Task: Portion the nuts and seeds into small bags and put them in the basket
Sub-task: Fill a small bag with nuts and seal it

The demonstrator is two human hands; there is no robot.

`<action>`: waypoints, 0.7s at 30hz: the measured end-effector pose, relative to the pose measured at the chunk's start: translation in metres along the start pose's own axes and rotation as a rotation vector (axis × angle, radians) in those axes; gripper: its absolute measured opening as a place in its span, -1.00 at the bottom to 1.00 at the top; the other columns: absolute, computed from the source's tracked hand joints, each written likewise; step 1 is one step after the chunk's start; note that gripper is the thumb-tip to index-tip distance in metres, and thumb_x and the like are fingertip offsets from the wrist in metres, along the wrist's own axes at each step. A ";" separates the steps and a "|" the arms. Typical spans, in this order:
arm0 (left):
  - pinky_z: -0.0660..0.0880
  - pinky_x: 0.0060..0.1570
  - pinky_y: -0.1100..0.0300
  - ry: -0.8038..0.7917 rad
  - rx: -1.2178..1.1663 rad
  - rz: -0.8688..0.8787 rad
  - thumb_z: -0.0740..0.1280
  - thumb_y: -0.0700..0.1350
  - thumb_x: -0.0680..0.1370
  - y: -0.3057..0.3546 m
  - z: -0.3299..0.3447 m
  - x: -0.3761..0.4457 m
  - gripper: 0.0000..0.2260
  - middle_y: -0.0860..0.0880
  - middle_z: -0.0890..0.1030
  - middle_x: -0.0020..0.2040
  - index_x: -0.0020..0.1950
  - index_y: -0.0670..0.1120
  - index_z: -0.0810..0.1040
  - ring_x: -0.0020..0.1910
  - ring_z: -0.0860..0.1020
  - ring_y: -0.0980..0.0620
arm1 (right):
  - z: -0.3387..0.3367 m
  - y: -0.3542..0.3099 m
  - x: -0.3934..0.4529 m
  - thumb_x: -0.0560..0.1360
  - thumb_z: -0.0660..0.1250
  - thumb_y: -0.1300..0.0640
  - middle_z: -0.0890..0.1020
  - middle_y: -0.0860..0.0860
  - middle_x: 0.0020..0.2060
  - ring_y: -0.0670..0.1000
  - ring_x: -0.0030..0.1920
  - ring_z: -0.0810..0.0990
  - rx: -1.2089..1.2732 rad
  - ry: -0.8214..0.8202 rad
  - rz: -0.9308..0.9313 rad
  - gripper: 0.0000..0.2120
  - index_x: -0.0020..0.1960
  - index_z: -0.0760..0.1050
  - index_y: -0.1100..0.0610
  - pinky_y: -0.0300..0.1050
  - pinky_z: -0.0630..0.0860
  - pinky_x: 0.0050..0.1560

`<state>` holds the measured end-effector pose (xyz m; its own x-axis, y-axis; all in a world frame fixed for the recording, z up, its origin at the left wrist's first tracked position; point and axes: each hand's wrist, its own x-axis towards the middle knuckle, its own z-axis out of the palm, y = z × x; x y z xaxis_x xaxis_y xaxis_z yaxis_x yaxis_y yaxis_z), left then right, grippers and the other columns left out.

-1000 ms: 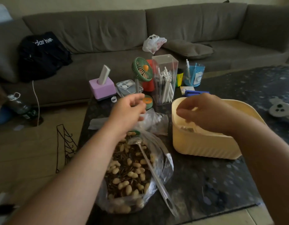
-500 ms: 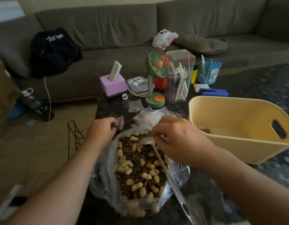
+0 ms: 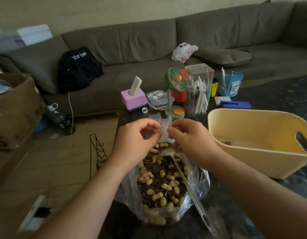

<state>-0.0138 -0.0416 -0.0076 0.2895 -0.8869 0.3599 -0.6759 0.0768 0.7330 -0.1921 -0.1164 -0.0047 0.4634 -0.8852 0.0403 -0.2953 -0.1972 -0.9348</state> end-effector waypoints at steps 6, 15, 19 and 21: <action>0.65 0.06 0.17 -0.081 -0.139 -0.101 0.54 -0.19 0.54 0.011 0.019 -0.024 -0.73 0.20 0.72 -0.03 0.09 0.18 0.66 -0.01 0.69 0.19 | 0.003 -0.004 -0.009 0.55 0.35 0.23 0.71 0.10 -0.30 0.13 -0.28 0.72 0.075 0.039 0.030 -0.79 -0.15 0.71 0.02 0.22 0.72 -0.16; 0.65 0.08 0.08 -0.121 -0.228 -0.273 0.43 0.10 0.61 0.012 0.033 -0.033 -0.89 0.16 0.74 -0.10 0.02 0.10 0.70 -0.07 0.68 0.21 | -0.005 0.003 -0.016 0.64 0.29 0.19 0.72 0.06 -0.23 -0.05 -0.28 0.63 -0.161 -0.121 -0.038 -0.71 -0.01 0.74 -0.09 0.09 0.66 -0.12; 0.67 0.02 0.12 -0.106 -0.193 -0.255 0.42 0.10 0.62 0.010 0.034 -0.032 -0.89 0.14 0.74 -0.11 0.01 0.11 0.68 -0.08 0.69 0.19 | -0.006 0.006 -0.017 0.62 0.35 0.25 0.76 0.02 -0.19 0.07 -0.12 0.75 -0.082 -0.153 -0.049 -0.74 0.03 0.74 -0.06 0.12 0.72 0.04; 0.62 -0.10 0.28 -0.078 -0.096 -0.209 0.41 0.08 0.64 0.009 0.034 -0.033 -0.89 0.18 0.72 -0.15 -0.01 0.12 0.71 -0.13 0.67 0.24 | -0.004 0.009 -0.017 0.61 0.38 0.22 0.76 -0.04 -0.23 -0.01 -0.21 0.73 -0.120 -0.135 -0.059 -0.77 0.06 0.74 -0.08 0.05 0.73 -0.04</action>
<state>-0.0518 -0.0272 -0.0325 0.3606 -0.9203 0.1517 -0.5380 -0.0724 0.8398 -0.2064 -0.1045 -0.0119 0.5884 -0.8076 0.0385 -0.3585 -0.3032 -0.8829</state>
